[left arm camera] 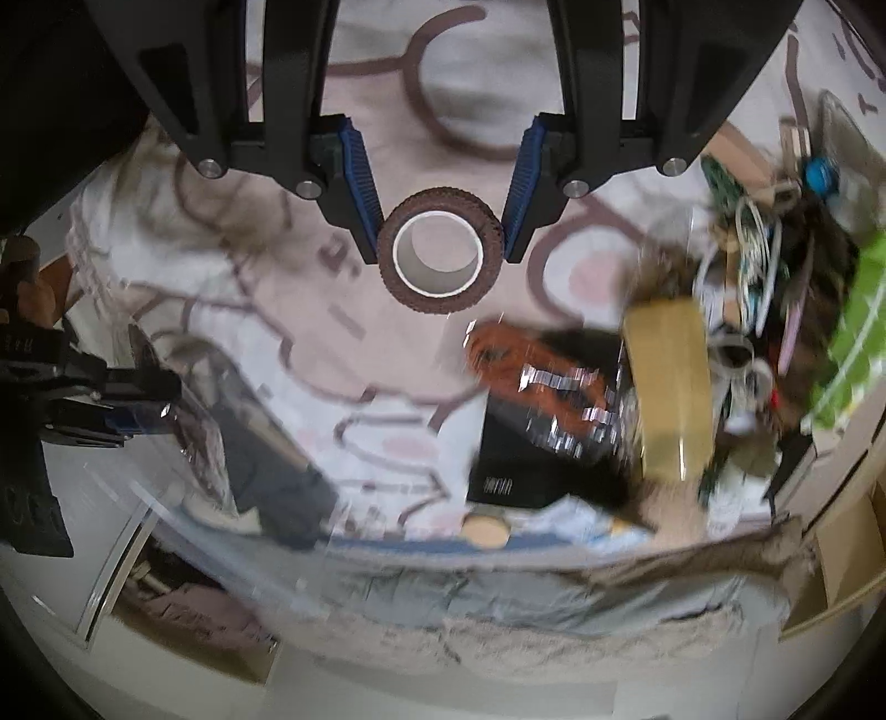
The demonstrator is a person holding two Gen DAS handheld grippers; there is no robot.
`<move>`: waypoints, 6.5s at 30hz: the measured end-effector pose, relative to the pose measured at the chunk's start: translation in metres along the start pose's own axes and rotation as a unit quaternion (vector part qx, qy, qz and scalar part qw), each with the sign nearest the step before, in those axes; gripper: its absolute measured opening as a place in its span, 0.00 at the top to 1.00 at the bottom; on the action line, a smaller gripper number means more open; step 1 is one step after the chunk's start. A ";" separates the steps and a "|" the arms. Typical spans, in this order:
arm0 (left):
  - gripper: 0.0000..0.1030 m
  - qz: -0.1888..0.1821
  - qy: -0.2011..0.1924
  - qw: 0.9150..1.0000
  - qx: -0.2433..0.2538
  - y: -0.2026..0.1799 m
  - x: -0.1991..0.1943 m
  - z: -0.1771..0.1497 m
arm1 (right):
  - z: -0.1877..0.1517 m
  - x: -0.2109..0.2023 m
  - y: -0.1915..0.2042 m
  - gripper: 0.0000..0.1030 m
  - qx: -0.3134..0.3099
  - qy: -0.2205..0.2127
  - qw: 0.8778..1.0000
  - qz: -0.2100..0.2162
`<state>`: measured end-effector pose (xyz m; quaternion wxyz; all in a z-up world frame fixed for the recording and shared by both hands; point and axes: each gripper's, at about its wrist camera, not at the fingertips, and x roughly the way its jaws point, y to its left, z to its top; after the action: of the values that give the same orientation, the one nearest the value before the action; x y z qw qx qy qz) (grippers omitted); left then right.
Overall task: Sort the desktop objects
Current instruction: 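Carry the bandage roll and bagged cord with both grippers over the clear box, then lower the bagged cord and bandage roll into the clear box and open both grippers, then withdraw both open grippers from the clear box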
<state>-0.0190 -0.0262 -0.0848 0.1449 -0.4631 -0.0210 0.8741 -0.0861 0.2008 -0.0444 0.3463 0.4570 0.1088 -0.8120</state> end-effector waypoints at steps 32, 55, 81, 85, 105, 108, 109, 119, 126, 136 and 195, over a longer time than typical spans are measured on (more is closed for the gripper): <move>0.58 -0.090 -0.071 0.992 0.050 -0.109 -0.022 0.079 | 0.001 -0.131 -0.207 0.65 0.276 -0.136 0.921 -0.238; 0.58 -0.106 -0.050 0.991 0.068 -0.149 0.009 0.095 | -0.024 -0.105 -0.221 0.08 0.245 -0.060 0.927 -0.276; 0.58 -0.178 -0.073 0.972 0.132 -0.307 0.061 0.182 | -0.039 -0.216 -0.215 0.08 0.291 -0.297 0.895 -0.163; 0.58 -0.178 -0.055 0.973 0.138 -0.332 0.079 0.187 | -0.043 -0.223 -0.212 0.08 0.286 -0.311 0.894 -0.149; 0.01 -0.108 -0.031 0.988 0.109 -0.333 0.109 0.184 | -0.053 -0.227 -0.210 0.08 0.262 -0.310 0.903 -0.142; 0.01 -0.109 -0.031 0.988 0.108 -0.330 0.105 0.181 | -0.052 -0.226 -0.209 0.08 0.262 -0.309 0.903 -0.142; 0.01 -0.110 -0.031 0.988 0.108 -0.330 0.104 0.180 | -0.052 -0.226 -0.209 0.08 0.262 -0.309 0.903 -0.142; 0.01 -0.112 -0.056 0.984 0.125 -0.328 0.082 0.174 | -0.048 -0.224 -0.209 0.08 0.269 -0.304 0.902 -0.145; 0.01 -0.111 -0.078 0.982 0.132 -0.321 0.062 0.170 | -0.053 -0.226 -0.205 0.08 0.280 -0.303 0.897 -0.157; 0.01 -0.107 -0.121 0.977 0.135 -0.307 0.022 0.169 | -0.063 -0.225 -0.193 0.08 0.275 -0.292 0.893 -0.203; 0.00 -0.004 -0.203 0.973 0.111 -0.185 -0.074 0.089 | -0.080 -0.198 -0.046 0.00 0.210 -0.274 0.898 -0.272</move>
<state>-0.0096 0.1390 0.0571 0.1917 -0.2565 0.0454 0.9463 0.0049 0.3656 0.0670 0.0243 0.2316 -0.0433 -0.9715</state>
